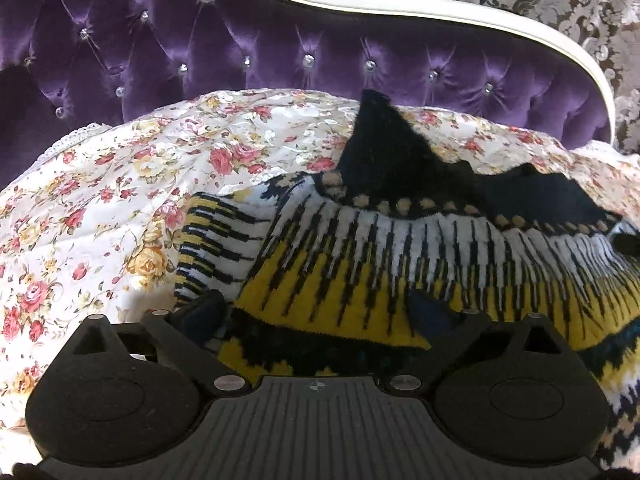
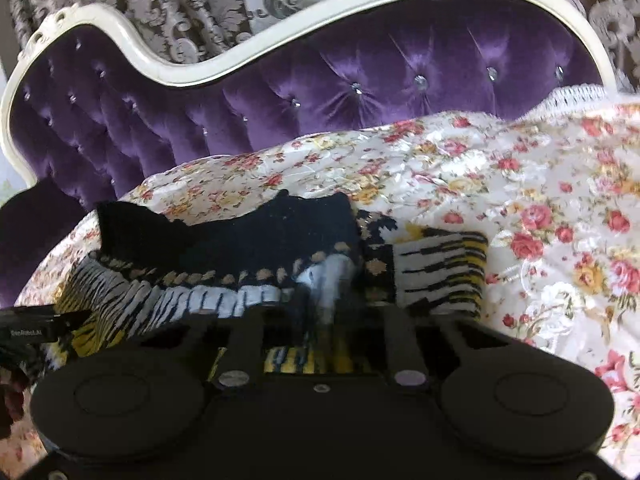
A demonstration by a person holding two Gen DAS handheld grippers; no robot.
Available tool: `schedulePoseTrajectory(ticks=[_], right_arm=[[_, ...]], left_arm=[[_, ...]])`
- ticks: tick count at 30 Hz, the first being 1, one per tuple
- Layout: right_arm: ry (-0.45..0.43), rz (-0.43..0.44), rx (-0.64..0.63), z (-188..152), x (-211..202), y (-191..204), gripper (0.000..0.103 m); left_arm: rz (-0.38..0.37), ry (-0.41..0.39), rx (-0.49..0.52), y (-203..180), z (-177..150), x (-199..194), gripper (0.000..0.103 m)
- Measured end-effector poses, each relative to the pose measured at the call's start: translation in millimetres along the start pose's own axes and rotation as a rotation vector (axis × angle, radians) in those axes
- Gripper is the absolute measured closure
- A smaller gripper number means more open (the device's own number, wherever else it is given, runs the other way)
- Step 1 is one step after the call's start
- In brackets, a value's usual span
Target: Fold small clothes
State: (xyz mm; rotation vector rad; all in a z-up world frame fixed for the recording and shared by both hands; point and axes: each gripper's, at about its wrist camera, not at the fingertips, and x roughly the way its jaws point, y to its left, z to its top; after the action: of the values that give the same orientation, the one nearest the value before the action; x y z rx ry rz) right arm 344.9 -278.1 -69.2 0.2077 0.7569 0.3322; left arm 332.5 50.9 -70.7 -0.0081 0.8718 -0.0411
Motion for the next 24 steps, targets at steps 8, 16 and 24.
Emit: schedulePoseTrajectory(ticks=[8, 16, 24], right_arm=[[-0.006, -0.115, -0.054, -3.9, 0.4, -6.1, 0.081], [-0.092, -0.028, 0.037, -16.9, -35.4, -9.4, 0.048], [-0.165, 0.008, 0.066, -40.0, -57.4, -2.6, 0.035]], left_arm=[[-0.027, 0.025, 0.094, 10.6, -18.7, -27.3, 0.004], [-0.177, 0.007, 0.045, 41.8, -36.1, -42.7, 0.011], [-0.120, -0.134, 0.076, 34.5, -45.6, -72.6, 0.023]])
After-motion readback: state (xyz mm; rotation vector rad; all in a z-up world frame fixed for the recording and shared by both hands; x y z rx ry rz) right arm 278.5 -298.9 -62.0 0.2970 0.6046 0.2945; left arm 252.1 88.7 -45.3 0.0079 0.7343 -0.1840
